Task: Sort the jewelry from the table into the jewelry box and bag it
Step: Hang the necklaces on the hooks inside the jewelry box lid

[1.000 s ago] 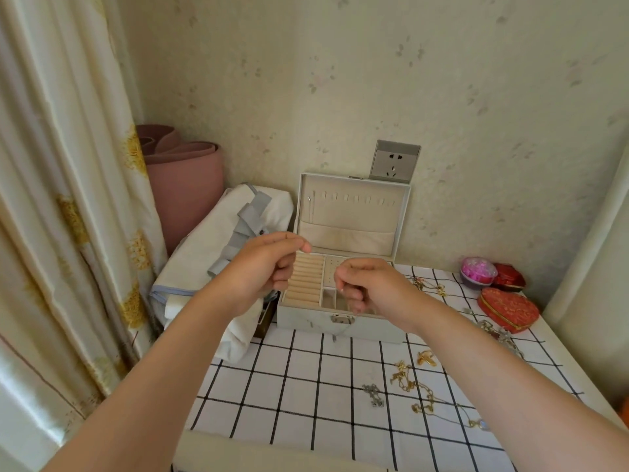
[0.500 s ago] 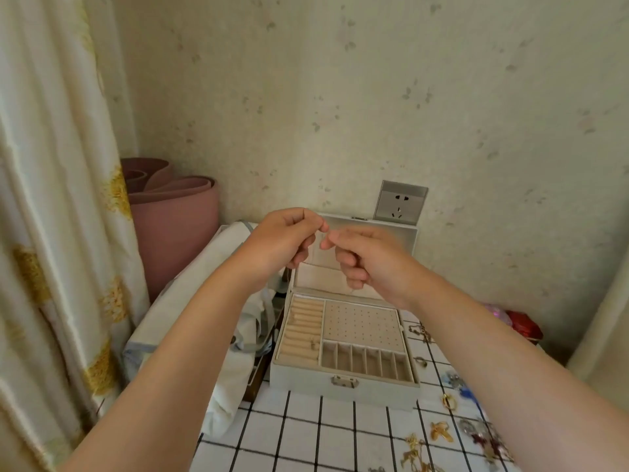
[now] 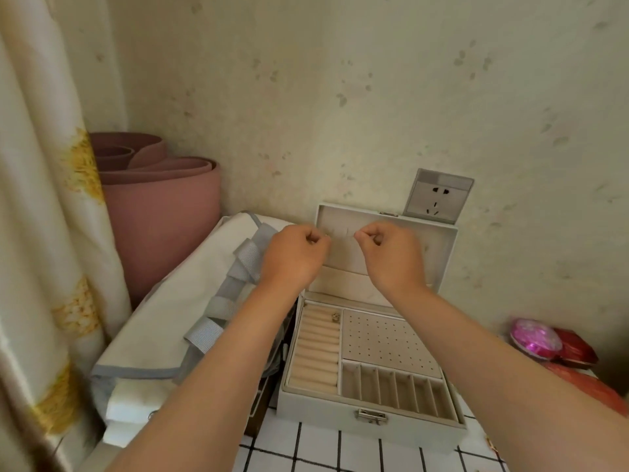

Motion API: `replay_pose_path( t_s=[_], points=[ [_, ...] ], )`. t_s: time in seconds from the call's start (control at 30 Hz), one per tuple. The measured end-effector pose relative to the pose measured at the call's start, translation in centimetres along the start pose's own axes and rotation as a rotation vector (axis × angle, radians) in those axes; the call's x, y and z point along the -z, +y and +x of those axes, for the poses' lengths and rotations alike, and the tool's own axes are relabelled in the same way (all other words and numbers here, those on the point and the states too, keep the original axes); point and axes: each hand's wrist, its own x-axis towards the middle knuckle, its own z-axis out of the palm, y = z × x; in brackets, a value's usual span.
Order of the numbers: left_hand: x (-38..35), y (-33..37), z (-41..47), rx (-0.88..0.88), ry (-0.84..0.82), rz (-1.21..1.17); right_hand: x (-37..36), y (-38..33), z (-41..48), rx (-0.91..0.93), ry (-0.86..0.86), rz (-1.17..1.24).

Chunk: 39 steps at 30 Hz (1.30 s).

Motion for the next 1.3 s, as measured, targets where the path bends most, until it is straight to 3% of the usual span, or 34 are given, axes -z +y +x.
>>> replay_pose_path(
  t_s=[0.23, 0.5, 0.67, 0.83, 0.97, 1.1, 1.3],
  points=[
    [-1.1, -0.2, 1.4, 0.046, 0.159, 0.027, -1.9, -0.2, 1.2, 0.079, 0.219, 0.010],
    [-2.1, -0.6, 1.4, 0.055, 0.144, 0.114, -2.9, 0.0, 0.8, 0.068, 0.249, -0.124],
    [-1.7, -0.8, 1.0, 0.055, 0.071, 0.125, -2.8, 0.3, -0.8, -0.042, 0.108, -0.079],
    [-1.0, -0.5, 0.2, 0.063, -0.186, -0.101, -2.7, 0.5, -2.6, -0.088, -0.128, 0.023],
    [-0.5, -0.1, -0.3, 0.133, -0.357, -0.288, -2.3, -0.9, -4.3, -0.317, -0.379, 0.364],
    [0.3, 0.8, -0.5, 0.081, -0.408, -0.223, -1.7, -1.4, -5.0, -0.446, -0.543, 0.644],
    [1.3, 0.8, -0.5, 0.010, -0.408, -0.070, -0.7, -1.0, -5.4, -0.422, -0.578, 0.601]
  ],
)
